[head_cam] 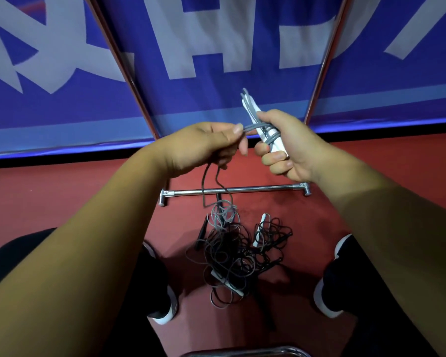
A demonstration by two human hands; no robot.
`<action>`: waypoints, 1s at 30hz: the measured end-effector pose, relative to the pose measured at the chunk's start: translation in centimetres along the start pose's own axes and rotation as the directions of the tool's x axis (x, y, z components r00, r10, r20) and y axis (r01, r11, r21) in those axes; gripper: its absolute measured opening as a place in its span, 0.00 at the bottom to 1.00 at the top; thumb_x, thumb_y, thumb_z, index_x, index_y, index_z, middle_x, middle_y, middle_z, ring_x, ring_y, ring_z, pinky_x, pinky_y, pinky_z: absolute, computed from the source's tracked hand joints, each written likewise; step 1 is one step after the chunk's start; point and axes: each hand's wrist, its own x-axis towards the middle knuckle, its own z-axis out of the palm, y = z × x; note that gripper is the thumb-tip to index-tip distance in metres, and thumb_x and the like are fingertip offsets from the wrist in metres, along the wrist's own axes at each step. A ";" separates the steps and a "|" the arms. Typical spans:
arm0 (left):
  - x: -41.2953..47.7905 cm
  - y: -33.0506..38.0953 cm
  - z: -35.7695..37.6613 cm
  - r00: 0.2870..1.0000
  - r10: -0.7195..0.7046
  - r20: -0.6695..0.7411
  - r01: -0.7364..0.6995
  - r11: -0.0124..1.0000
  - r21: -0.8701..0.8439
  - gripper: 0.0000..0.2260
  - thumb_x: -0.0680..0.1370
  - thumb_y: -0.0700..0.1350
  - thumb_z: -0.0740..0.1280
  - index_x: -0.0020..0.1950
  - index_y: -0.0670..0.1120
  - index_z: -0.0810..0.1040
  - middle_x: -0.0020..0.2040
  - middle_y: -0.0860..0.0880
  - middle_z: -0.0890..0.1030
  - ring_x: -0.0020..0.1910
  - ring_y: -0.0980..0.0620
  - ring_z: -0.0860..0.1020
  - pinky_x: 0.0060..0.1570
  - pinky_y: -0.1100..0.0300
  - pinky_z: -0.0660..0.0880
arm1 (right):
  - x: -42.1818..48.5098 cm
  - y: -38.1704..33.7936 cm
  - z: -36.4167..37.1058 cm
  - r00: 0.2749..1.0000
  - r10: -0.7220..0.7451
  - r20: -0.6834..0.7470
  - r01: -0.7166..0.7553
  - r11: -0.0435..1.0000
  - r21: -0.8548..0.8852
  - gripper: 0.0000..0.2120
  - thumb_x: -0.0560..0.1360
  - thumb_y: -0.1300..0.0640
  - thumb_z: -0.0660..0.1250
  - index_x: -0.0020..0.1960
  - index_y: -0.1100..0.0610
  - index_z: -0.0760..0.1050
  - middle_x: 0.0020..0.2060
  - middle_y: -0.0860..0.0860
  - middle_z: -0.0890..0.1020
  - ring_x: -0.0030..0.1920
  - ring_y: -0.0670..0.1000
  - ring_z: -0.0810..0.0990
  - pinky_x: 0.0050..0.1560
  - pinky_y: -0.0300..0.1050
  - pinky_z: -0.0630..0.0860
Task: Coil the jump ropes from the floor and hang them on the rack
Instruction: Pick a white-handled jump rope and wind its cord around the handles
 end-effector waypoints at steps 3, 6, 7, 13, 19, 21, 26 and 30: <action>-0.1 -0.5 0.0 0.998 -0.009 0.055 0.002 0.993 0.120 0.18 0.87 0.53 0.60 0.52 0.41 0.82 0.36 0.48 0.66 0.37 0.49 0.64 0.44 0.56 0.69 | -0.6 -0.6 0.3 1.000 -0.028 0.008 0.028 0.999 -0.017 0.16 0.81 0.43 0.66 0.62 0.52 0.75 0.31 0.48 0.69 0.25 0.43 0.56 0.20 0.35 0.50; -0.3 -0.9 0.3 0.996 -0.044 0.076 0.031 0.985 0.169 0.18 0.85 0.54 0.63 0.52 0.41 0.84 0.37 0.44 0.67 0.37 0.48 0.65 0.46 0.54 0.71 | -1.1 -0.8 0.7 0.997 -0.054 0.046 0.056 0.998 -0.037 0.18 0.81 0.51 0.67 0.68 0.57 0.74 0.30 0.48 0.69 0.25 0.43 0.57 0.19 0.36 0.51; -0.3 -0.8 0.4 0.995 -0.054 0.083 0.040 0.986 0.162 0.18 0.85 0.54 0.63 0.52 0.41 0.84 0.38 0.43 0.66 0.38 0.47 0.65 0.46 0.53 0.71 | -1.3 -0.8 0.8 0.997 -0.055 0.050 0.057 0.997 -0.047 0.21 0.81 0.54 0.66 0.72 0.60 0.74 0.30 0.48 0.70 0.24 0.43 0.57 0.19 0.36 0.52; -0.1 -1.2 0.0 0.997 -0.060 0.043 0.050 0.977 0.206 0.15 0.86 0.50 0.62 0.53 0.42 0.85 0.38 0.45 0.69 0.38 0.49 0.67 0.46 0.56 0.73 | -1.7 -1.1 0.9 0.996 -0.023 0.083 0.036 0.987 -0.157 0.23 0.79 0.59 0.61 0.73 0.66 0.71 0.33 0.53 0.75 0.23 0.44 0.58 0.20 0.35 0.51; 0.3 -1.3 -0.5 0.991 -0.134 0.022 0.118 0.928 0.354 0.08 0.84 0.47 0.68 0.54 0.49 0.87 0.37 0.48 0.77 0.38 0.53 0.75 0.45 0.65 0.74 | -1.6 -0.7 1.1 0.998 -0.005 0.064 0.018 0.978 -0.209 0.18 0.79 0.60 0.60 0.67 0.61 0.71 0.37 0.57 0.83 0.24 0.44 0.59 0.24 0.36 0.48; 0.6 -1.6 -0.6 0.989 -0.149 -0.025 0.145 0.894 0.425 0.08 0.83 0.47 0.69 0.54 0.44 0.86 0.37 0.47 0.82 0.38 0.53 0.78 0.45 0.60 0.77 | -1.8 -0.6 1.4 0.997 0.009 0.076 0.009 0.974 -0.226 0.19 0.79 0.61 0.60 0.70 0.64 0.70 0.41 0.61 0.86 0.23 0.44 0.59 0.23 0.36 0.49; 0.6 -2.1 -0.9 0.980 -0.151 -0.133 0.198 0.837 0.509 0.05 0.82 0.44 0.71 0.48 0.47 0.87 0.34 0.56 0.83 0.34 0.59 0.77 0.43 0.64 0.77 | -3.1 -0.9 2.1 0.979 0.060 0.197 0.000 0.957 -0.291 0.07 0.82 0.64 0.57 0.60 0.64 0.68 0.54 0.66 0.87 0.24 0.44 0.56 0.19 0.36 0.51; 0.3 -2.6 -1.8 0.949 -0.064 -0.308 0.168 0.930 0.326 0.04 0.80 0.41 0.74 0.48 0.48 0.87 0.44 0.48 0.88 0.41 0.58 0.83 0.49 0.61 0.80 | -4.2 -1.7 1.8 0.951 0.128 0.282 -0.006 0.918 -0.396 0.03 0.83 0.66 0.55 0.54 0.64 0.67 0.56 0.64 0.87 0.23 0.43 0.56 0.19 0.35 0.51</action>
